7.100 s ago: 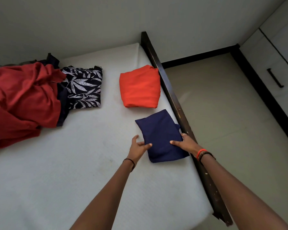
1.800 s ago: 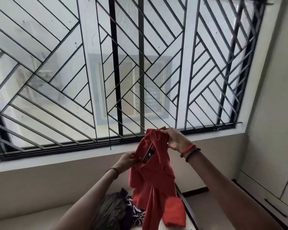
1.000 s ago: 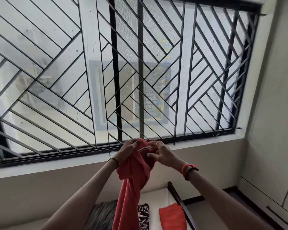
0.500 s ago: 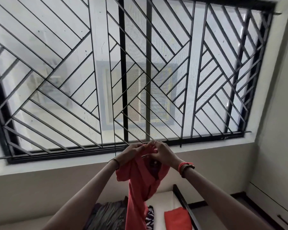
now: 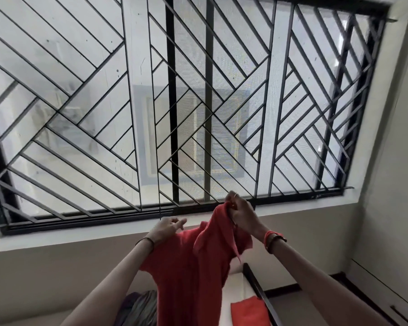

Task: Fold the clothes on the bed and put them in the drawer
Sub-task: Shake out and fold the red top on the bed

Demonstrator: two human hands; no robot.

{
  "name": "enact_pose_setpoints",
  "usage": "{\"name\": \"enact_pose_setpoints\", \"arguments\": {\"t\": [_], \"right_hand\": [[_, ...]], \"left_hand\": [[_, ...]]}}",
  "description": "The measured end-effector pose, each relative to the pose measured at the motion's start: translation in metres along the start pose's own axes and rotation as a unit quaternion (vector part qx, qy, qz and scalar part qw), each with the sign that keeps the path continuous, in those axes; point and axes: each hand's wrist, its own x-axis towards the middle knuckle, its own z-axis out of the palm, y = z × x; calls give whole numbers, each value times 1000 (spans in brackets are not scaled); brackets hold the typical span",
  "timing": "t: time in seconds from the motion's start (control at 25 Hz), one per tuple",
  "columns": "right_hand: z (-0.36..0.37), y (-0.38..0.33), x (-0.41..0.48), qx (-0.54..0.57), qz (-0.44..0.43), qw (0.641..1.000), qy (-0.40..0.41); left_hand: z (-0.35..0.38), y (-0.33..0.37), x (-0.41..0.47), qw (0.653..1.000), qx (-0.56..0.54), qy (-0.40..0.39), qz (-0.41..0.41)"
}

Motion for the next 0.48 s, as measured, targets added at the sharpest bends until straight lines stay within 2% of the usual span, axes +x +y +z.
{"name": "enact_pose_setpoints", "arguments": {"t": [0.16,0.32,0.48], "right_hand": [[2,0,13,45,-9,999,-6],[15,-6,19,72,-20,997,-22],[10,-9,28,81,-32,996,-10]], "left_hand": [[7,25,-19,981,-151,-90,82],[15,37,-14,961,-127,-208,129],[25,26,-10,974,-89,-178,107]]}}
